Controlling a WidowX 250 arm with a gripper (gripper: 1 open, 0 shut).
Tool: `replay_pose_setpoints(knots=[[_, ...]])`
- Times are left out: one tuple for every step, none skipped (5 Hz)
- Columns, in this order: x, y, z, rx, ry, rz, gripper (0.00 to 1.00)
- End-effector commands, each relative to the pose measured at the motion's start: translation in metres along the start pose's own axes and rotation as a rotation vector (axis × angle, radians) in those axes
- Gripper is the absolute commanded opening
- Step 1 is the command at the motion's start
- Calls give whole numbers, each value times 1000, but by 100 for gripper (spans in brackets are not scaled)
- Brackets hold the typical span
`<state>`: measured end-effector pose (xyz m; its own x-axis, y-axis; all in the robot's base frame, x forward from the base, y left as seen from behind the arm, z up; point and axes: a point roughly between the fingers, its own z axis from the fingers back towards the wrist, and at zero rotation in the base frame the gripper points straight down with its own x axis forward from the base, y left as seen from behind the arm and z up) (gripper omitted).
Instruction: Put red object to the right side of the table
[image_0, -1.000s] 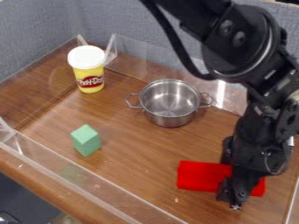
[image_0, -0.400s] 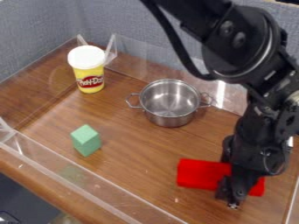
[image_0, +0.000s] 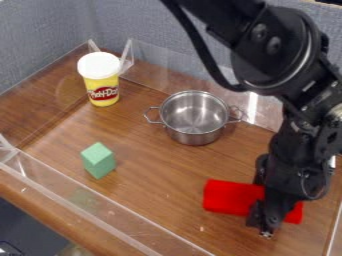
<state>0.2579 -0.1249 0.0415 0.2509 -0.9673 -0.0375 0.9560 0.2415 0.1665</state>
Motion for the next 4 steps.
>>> replay_pose_setpoints(knots=[[0,8,6,26,-19,2,0],[-4,13,13,36,-19,21,100],[-8,18,9,27,-7,38,100],[-6,18,2,11,-5,45,100]])
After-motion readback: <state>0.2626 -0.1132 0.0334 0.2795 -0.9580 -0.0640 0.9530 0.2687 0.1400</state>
